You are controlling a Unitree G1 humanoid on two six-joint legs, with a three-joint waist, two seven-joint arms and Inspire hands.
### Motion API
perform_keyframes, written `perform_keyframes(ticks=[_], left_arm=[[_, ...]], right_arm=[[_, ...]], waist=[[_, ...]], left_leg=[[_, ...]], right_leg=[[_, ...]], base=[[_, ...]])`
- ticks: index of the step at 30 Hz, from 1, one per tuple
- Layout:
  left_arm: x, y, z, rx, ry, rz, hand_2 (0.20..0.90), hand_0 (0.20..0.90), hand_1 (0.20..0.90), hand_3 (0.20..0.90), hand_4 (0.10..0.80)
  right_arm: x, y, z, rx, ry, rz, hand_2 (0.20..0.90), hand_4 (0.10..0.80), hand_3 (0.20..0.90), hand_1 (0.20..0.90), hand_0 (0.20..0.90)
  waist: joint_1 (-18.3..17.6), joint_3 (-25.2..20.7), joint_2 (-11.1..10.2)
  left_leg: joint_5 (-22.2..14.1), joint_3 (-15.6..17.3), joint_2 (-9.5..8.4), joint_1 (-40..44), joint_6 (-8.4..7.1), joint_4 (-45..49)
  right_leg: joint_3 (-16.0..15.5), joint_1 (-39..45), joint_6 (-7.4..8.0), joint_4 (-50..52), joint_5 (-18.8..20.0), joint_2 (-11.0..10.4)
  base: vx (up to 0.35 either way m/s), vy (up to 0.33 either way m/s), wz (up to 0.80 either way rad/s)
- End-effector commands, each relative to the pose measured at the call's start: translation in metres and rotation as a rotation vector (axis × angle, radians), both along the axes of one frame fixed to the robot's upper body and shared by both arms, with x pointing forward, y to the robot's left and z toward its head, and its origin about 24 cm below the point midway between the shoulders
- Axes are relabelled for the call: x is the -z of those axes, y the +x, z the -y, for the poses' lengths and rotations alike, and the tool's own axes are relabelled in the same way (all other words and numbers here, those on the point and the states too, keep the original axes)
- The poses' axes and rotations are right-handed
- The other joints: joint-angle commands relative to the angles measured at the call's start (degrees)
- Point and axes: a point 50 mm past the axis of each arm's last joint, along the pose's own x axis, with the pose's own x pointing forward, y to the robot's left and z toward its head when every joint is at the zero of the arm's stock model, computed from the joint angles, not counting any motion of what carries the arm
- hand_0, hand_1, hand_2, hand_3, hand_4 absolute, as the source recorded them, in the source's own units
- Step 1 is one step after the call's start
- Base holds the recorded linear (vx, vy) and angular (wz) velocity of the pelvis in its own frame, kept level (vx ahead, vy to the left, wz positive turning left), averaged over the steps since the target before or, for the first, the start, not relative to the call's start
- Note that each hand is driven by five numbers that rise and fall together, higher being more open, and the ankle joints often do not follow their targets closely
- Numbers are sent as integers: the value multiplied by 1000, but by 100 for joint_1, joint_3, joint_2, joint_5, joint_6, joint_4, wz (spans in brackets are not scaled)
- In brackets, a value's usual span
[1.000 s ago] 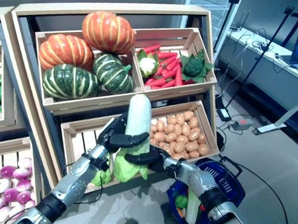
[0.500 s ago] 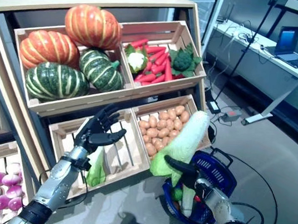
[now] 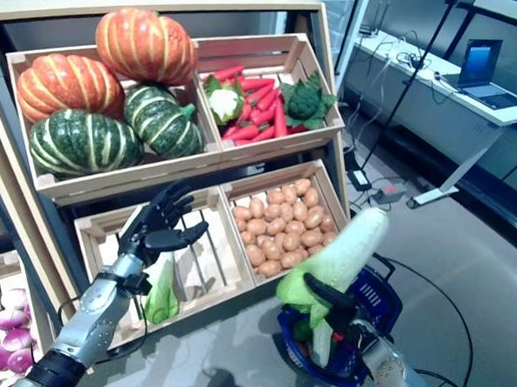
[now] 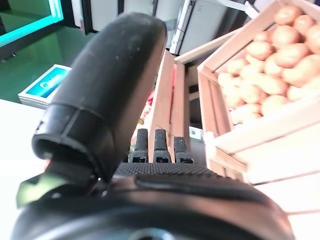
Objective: Put vegetables into the basket
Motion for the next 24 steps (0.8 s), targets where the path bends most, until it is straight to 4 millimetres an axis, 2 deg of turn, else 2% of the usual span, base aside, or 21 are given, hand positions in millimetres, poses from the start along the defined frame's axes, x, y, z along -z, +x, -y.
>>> perform_keyframes(ticks=[1,4,7,10,12,13,15,16,18,20,21,24], left_arm=[[-25,13,-6,-46,9,161,900,900,900,900,800],[-17,13,-11,-98,38,106,900,900,900,900,800],[-24,22,-13,-122,47,122,900,900,900,900,800],[-47,37,-17,-182,33,208,900,900,900,900,800],[-63,44,-16,-197,18,274,900,900,900,900,800],[-67,44,-14,-201,19,288,900,900,900,900,800],[-78,45,-9,-219,23,354,900,900,900,900,800],[-79,45,-9,-222,23,363,900,900,900,900,800],[-87,47,-6,-237,21,403,900,900,900,900,800],[-103,49,-6,-286,14,488,900,900,900,900,800],[-105,50,-5,-290,15,496,900,900,900,900,800],[-133,51,-2,-353,88,651,900,900,900,900,800]], right_arm=[[-44,29,47,162,-141,182,300,400,300,300,300],[-39,23,59,215,-194,112,300,400,300,300,300],[-42,30,66,262,-257,87,300,400,300,300,300],[-63,54,68,275,-290,153,300,400,300,300,300],[-77,66,69,271,-311,194,300,400,300,300,300],[-80,68,70,267,-325,197,300,400,300,300,300],[-91,75,73,253,-364,221,300,400,300,300,300],[-93,76,73,249,-371,223,300,400,300,300,300],[-104,82,77,244,-390,243,300,400,300,300,300],[-124,92,86,247,-453,263,300,400,300,300,300],[-126,93,86,246,-456,266,300,400,300,300,300],[-156,107,93,244,-501,307,300,400,300,300,300]], waist=[[108,-179,65],[162,-38,53],[247,421,42],[236,1052,94],[212,1324,168],[208,1341,187],[209,1548,252],[215,1555,267],[211,1654,291],[231,1800,328],[231,1811,333],[242,1962,442]], left_leg=[[-787,112,152,277,-71,13],[-739,181,149,217,-65,124],[-1018,24,149,-600,-43,1376],[-1457,-23,220,-1503,-2,2657],[-1763,-95,196,-2155,75,3493],[-1858,-130,176,-2339,91,3694],[-2156,-223,65,-3008,214,4521],[-2319,-277,40,-3053,193,4653],[-2471,-303,9,-3377,224,5057],[-2705,-337,-17,-3861,293,5670],[-2725,-344,-24,-3910,299,5729],[-2923,-435,-97,-4508,332,6409]], right_leg=[[-182,-270,-134,5,315,55],[-244,-268,-167,5,355,20],[-332,-846,-283,936,71,-99],[-421,-1608,-374,1933,-242,-261],[-423,-2235,-502,2835,-569,-368],[-414,-2390,-536,3006,-643,-382],[-401,-3092,-623,3999,-912,-546],[-362,-3142,-584,4137,-1035,-552],[-328,-3491,-607,4598,-1177,-639],[-256,-4057,-652,5289,-1401,-769],[-247,-4110,-656,5344,-1418,-774],[-150,-4747,-724,5981,-1601,-814]], base=[[56,-55,-12],[18,-58,-10],[-213,-107,-7],[-368,-38,-3],[-286,19,3],[-230,32,13],[-199,34,17],[-152,17,14],[-124,-6,15],[-168,-30,14],[-147,-29,0],[-145,-25,3]])
